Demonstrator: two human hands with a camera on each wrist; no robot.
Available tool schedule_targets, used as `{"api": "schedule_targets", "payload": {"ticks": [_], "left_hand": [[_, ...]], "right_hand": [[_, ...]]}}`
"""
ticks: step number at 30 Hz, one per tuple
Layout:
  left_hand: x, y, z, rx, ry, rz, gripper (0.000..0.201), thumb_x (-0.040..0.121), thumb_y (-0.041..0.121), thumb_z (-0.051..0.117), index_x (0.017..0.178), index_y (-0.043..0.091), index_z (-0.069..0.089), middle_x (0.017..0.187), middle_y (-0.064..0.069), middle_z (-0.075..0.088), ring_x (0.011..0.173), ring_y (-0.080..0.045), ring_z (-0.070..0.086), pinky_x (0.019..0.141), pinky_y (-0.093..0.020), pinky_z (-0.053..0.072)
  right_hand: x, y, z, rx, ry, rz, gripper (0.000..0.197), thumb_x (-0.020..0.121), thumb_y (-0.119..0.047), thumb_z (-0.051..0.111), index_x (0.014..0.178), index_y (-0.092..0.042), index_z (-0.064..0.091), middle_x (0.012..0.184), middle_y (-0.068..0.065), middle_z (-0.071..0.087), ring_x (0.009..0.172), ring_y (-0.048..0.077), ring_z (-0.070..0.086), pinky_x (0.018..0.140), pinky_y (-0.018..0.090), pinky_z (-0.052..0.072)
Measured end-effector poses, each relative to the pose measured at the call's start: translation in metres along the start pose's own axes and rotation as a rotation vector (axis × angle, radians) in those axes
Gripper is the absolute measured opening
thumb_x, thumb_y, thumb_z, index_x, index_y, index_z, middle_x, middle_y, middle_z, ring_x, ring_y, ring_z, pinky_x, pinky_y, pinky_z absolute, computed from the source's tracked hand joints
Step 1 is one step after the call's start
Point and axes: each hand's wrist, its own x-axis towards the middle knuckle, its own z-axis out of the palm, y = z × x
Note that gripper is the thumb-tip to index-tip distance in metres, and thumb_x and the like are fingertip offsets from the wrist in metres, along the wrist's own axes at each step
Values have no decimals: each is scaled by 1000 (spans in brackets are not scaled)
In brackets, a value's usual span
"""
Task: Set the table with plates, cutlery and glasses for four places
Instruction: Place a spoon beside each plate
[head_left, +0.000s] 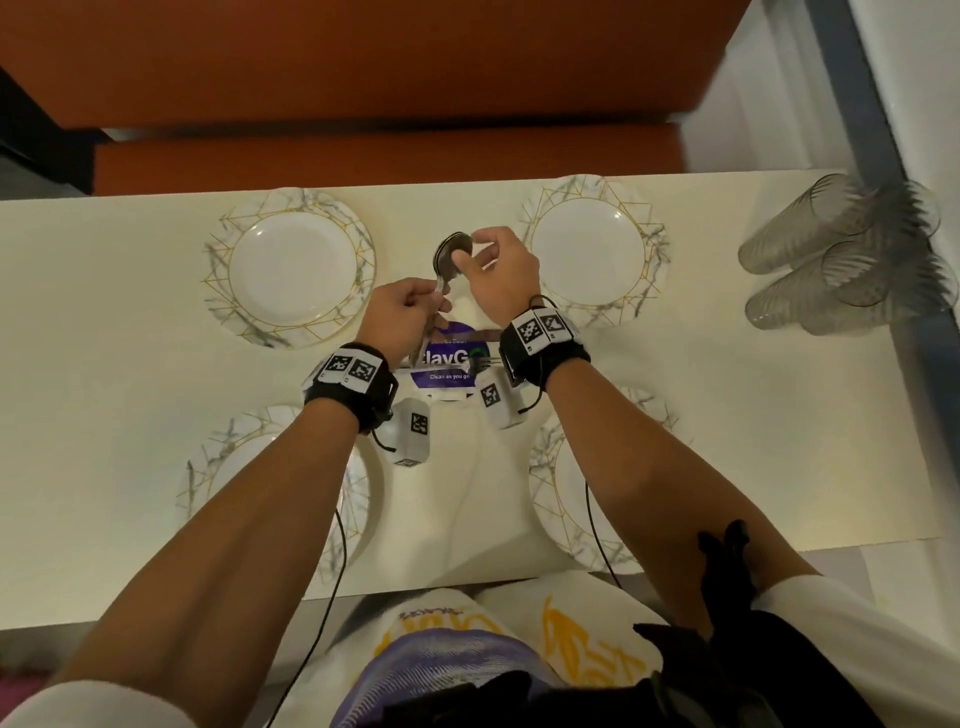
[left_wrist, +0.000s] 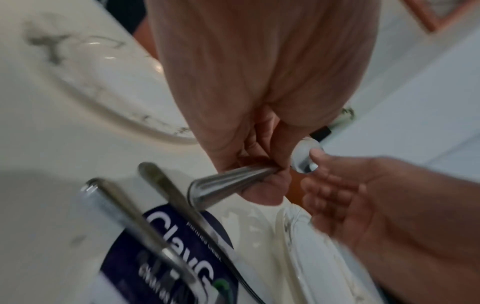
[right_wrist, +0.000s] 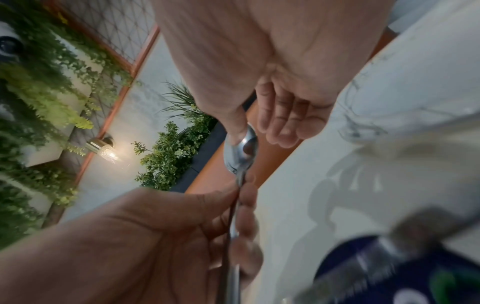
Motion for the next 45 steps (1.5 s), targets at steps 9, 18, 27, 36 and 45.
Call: {"api": "schedule_targets", "payload": {"ticks": [9, 18, 27, 36, 45], "left_hand": [[-63, -41, -25, -330, -15, -136, 21, 102, 2, 60, 118, -10, 65, 102, -25, 72, 92, -37, 74, 78, -48, 64], [-119, -83, -55, -269, 7, -131, 17, 96, 7, 72, 109, -4, 71, 94, -18, 73, 88, -29, 74, 78, -46, 64], [-167, -144, -98, -194, 96, -177, 16, 96, 3, 71, 110, -4, 68, 96, -26, 71, 82, -32, 73, 76, -55, 65], [-179, -154, -111, -185, 86, -162, 8, 96, 4, 71, 101, -2, 72, 92, -24, 73, 82, -32, 73, 74, -50, 65], [-177, -148, -106, -195, 86, -160, 17, 96, 1, 69, 111, -7, 70, 92, -23, 71, 81, -29, 72, 74, -49, 65]], "right_hand": [[-76, 5, 34, 29, -176, 75, 19, 84, -32, 78, 95, -16, 75, 91, -3, 75, 85, 10, 69, 77, 23, 54], [-145, 14, 53, 437, -213, 382, 17, 89, -17, 69, 101, -5, 73, 86, 12, 73, 69, 17, 63, 59, 29, 48], [-228, 60, 85, -60, -139, 460, 14, 85, -22, 69, 84, -11, 79, 82, 6, 77, 78, 23, 73, 74, 33, 61], [-240, 64, 99, -312, -81, 471, 18, 83, -19, 75, 89, -2, 77, 89, 12, 75, 70, 20, 64, 54, 20, 46], [-235, 71, 97, -424, -162, 445, 33, 81, -34, 79, 99, -6, 72, 99, 12, 70, 76, 21, 60, 47, 19, 30]]}}
